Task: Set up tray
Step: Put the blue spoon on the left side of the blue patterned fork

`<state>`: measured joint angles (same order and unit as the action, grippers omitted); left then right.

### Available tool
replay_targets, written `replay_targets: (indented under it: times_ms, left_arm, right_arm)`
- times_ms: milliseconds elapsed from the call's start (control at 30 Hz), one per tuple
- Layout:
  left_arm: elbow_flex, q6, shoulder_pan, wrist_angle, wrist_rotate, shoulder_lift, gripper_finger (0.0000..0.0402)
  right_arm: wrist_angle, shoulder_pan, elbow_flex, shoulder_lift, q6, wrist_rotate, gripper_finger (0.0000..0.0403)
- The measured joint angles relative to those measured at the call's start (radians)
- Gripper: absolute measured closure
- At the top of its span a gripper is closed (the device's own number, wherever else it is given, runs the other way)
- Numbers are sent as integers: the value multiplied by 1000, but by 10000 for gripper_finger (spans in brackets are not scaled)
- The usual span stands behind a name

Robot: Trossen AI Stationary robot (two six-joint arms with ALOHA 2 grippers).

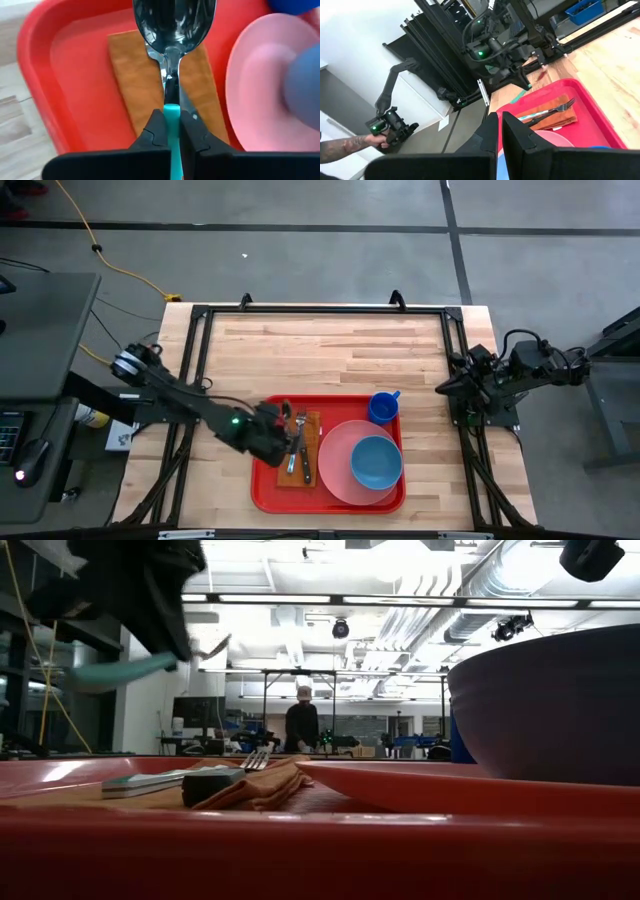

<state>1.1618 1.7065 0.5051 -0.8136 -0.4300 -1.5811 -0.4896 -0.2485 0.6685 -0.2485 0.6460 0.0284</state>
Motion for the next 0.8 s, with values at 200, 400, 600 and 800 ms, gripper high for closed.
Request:
replay_targets:
  times_ms: [200,400,600,800]
  left_arm:
    - [104,-1,-68,-74,39,-106,367]
    - [171,0,-118,-161,118,-212,367]
    - [192,1,-127,-176,190,-260,367]
    - [188,11,-125,-182,243,-294,367]
  right_arm:
    - [0,0,0,0,0,28,402]
    - [1,0,0,0,0,52,402]
    - [-1,0,0,-1,0,85,402]
    - [-3,0,0,0,0,95,402]
